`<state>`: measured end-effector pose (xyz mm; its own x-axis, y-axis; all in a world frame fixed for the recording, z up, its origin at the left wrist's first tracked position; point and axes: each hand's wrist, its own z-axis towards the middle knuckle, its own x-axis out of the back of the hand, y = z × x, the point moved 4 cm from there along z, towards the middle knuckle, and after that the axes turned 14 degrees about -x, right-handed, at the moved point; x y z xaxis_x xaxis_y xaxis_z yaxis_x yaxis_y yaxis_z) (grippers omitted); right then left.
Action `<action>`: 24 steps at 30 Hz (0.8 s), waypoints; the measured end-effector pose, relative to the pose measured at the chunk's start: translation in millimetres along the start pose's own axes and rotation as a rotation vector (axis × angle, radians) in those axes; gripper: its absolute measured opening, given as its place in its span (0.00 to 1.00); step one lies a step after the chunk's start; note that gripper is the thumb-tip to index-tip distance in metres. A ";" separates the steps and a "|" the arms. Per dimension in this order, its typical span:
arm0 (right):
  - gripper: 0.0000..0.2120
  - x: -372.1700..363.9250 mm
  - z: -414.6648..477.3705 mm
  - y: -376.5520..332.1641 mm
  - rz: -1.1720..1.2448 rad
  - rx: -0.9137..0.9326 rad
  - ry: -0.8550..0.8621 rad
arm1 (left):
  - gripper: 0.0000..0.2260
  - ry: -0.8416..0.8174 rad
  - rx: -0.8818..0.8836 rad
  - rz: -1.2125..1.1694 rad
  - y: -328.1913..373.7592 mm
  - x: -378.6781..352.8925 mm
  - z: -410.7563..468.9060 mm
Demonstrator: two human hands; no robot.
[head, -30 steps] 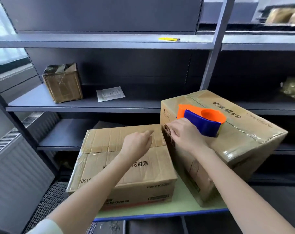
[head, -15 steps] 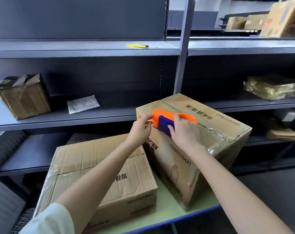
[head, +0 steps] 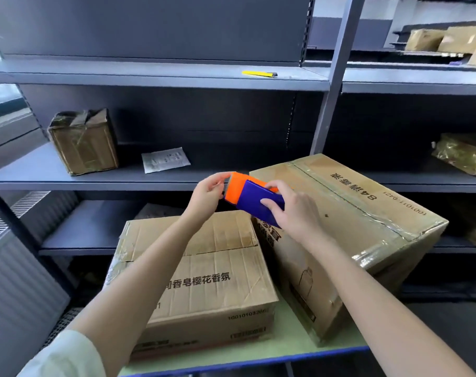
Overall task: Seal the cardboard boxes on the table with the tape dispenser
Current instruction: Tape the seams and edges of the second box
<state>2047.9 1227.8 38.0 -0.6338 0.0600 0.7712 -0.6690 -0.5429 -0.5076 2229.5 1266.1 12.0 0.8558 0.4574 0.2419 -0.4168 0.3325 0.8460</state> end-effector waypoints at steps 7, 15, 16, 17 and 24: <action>0.06 -87.6 -7.2 -55.3 0.449 -0.095 -0.482 | 0.13 0.142 0.264 -0.093 -31.6 101.7 -67.3; 0.11 -168.3 -41.1 -85.5 0.495 -0.255 -0.904 | 0.15 0.300 0.594 -0.147 -71.6 162.1 -152.0; 0.12 -171.7 -40.1 -87.9 0.457 -0.234 -0.880 | 0.17 0.329 0.617 -0.181 -75.0 163.5 -157.1; 0.13 -172.3 -37.7 -90.9 0.382 -0.185 -0.841 | 0.19 0.340 0.635 -0.204 -78.1 163.7 -159.8; 0.24 -175.1 -39.8 -121.5 -0.112 0.100 -0.875 | 0.11 0.311 0.727 -0.145 -92.7 172.7 -159.8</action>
<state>2224.7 1316.5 -50.7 -0.0152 -0.5228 0.8523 -0.6462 -0.6453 -0.4074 2366.9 1446.1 -100.5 0.7171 0.6949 0.0532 0.0870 -0.1651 0.9824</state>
